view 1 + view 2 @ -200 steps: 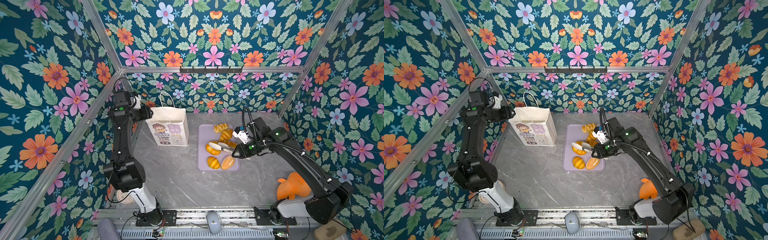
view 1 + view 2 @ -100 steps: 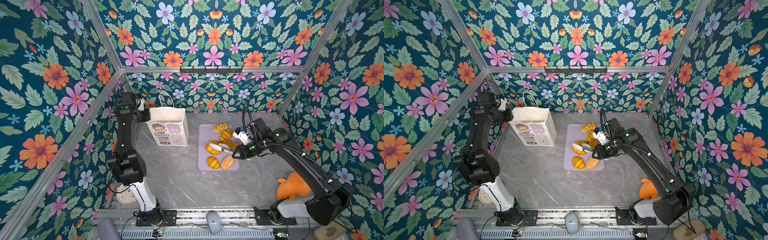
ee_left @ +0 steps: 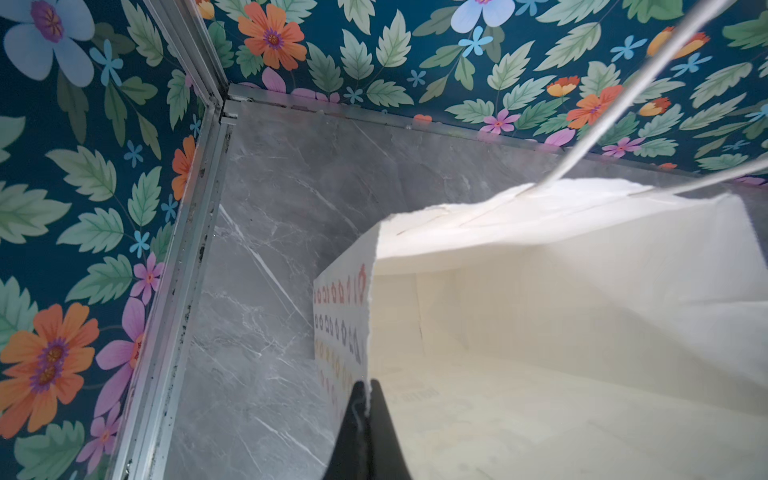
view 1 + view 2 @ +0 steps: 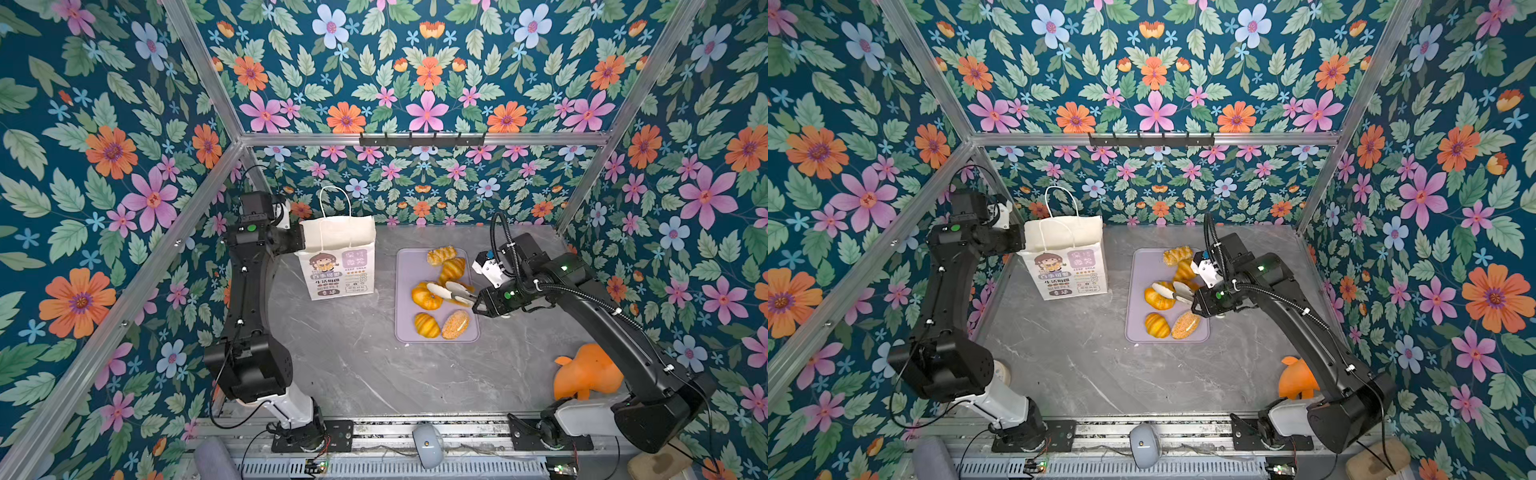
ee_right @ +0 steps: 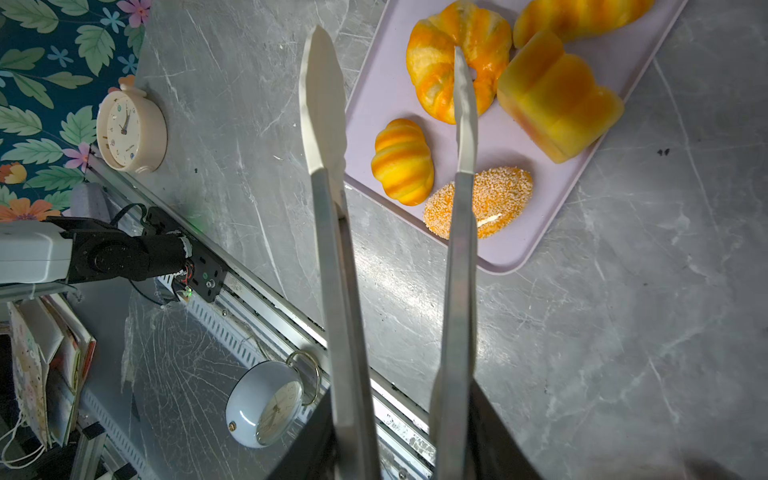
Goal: Place the fake bread into the paper bag
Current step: 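Grip the paper bag rim with the left gripper and pull it nearer the tray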
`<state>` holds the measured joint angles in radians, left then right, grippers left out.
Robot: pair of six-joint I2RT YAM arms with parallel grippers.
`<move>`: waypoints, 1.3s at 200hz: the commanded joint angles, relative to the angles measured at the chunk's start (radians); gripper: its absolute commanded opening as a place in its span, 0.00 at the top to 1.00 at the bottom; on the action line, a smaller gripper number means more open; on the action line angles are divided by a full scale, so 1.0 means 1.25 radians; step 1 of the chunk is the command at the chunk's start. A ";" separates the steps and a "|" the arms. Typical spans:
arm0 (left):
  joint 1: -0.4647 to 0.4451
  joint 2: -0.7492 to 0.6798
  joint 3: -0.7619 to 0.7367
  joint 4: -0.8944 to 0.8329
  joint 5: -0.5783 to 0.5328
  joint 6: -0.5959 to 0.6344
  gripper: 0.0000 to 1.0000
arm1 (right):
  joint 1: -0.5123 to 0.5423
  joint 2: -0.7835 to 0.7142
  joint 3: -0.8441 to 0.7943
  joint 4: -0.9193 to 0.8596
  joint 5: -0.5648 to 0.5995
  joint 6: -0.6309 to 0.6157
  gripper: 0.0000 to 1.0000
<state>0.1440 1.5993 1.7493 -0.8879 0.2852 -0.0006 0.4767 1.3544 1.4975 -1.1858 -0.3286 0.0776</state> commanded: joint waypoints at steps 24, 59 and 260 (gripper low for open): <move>-0.010 -0.101 -0.090 -0.004 0.091 -0.032 0.98 | 0.000 0.006 0.018 -0.021 0.008 -0.014 0.59; -0.013 -0.149 -0.130 -0.014 0.124 -0.024 0.99 | 0.000 0.011 0.017 -0.017 0.016 -0.018 0.59; -0.013 -0.203 -0.235 0.013 0.227 0.018 0.99 | 0.000 0.029 0.007 -0.038 0.085 -0.071 0.59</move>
<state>0.1265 1.3167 1.4322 -0.8837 0.5621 -0.0029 0.4763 1.4101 1.5085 -1.2129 -0.2569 0.0383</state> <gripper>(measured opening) 0.049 0.412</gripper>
